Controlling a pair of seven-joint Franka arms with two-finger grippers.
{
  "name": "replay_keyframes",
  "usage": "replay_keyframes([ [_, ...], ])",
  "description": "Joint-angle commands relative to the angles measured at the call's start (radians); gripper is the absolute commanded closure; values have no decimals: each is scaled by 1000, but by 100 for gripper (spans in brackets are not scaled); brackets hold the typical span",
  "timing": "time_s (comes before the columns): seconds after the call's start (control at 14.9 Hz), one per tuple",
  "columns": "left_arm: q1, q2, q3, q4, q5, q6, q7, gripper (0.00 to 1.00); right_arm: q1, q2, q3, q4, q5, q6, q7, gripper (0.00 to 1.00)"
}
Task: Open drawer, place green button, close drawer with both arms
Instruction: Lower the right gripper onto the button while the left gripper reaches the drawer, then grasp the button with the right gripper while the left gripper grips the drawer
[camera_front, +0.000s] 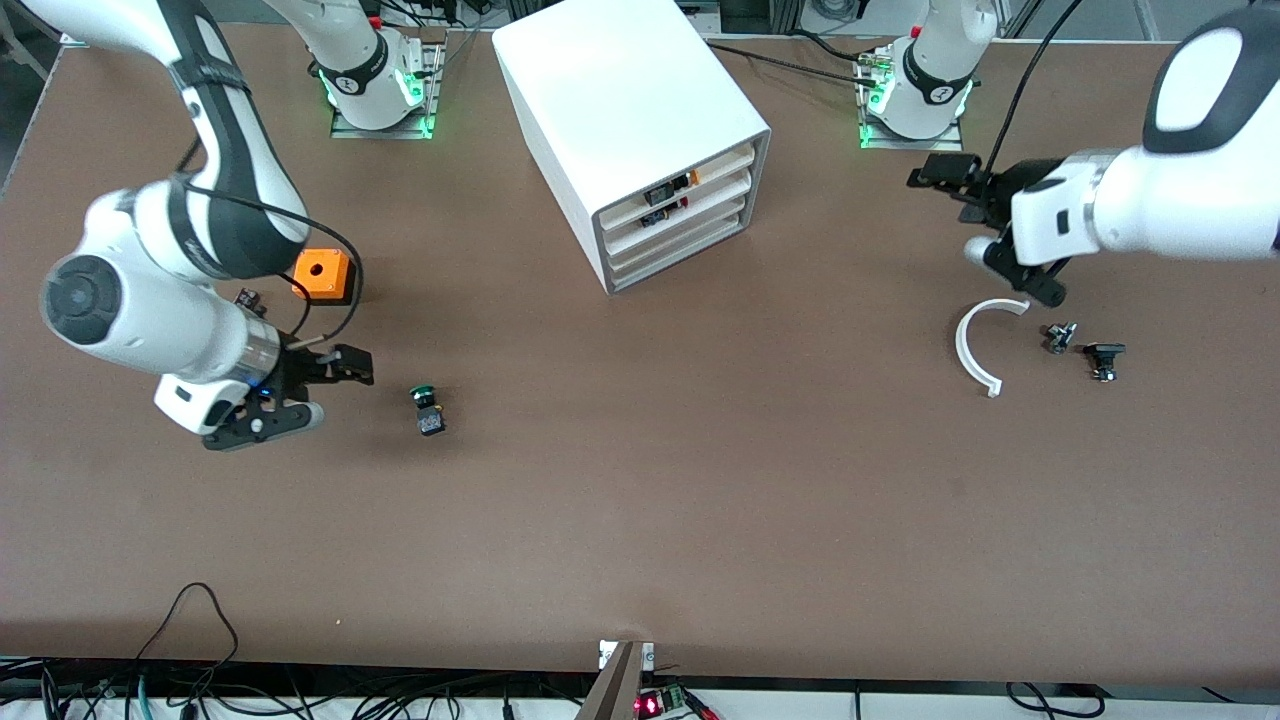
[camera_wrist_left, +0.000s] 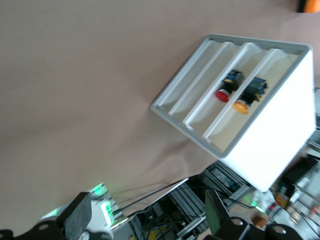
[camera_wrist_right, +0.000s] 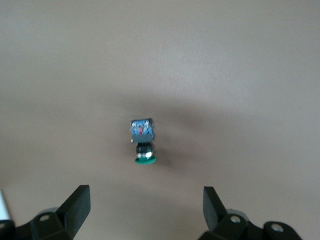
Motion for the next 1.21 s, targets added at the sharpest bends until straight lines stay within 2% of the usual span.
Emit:
replay_keyframes([
  [0.0,7,41,0,-68,-96,126,169,0,-2,20,12,-105,18,159,-42,0],
  [0.13,9,42,0,-178,-200,218,243,0,-2,61,30,-144,18,269,-40,0],
  [0.27,7,44,-1,-330,-323,341,402,0,4,113,50,-150,18,328,-34,0],
  [0.47,4,87,-3,-539,-594,436,613,0,14,173,50,-167,18,427,-37,0],
  [0.6,-14,168,-4,-588,-721,441,784,0,26,201,50,-173,16,474,-40,0],
  [0.8,-34,231,-24,-596,-749,458,878,0,26,221,50,-171,13,509,-42,2],
  [0.87,-37,246,-27,-597,-753,461,901,1,26,228,50,-171,13,517,-42,5],
  [1.01,-41,294,-73,-619,-840,484,992,2,26,228,50,-173,13,515,-43,22],
  [1.14,-47,318,-107,-642,-897,525,1050,14,26,227,49,-175,12,509,-45,41],
])
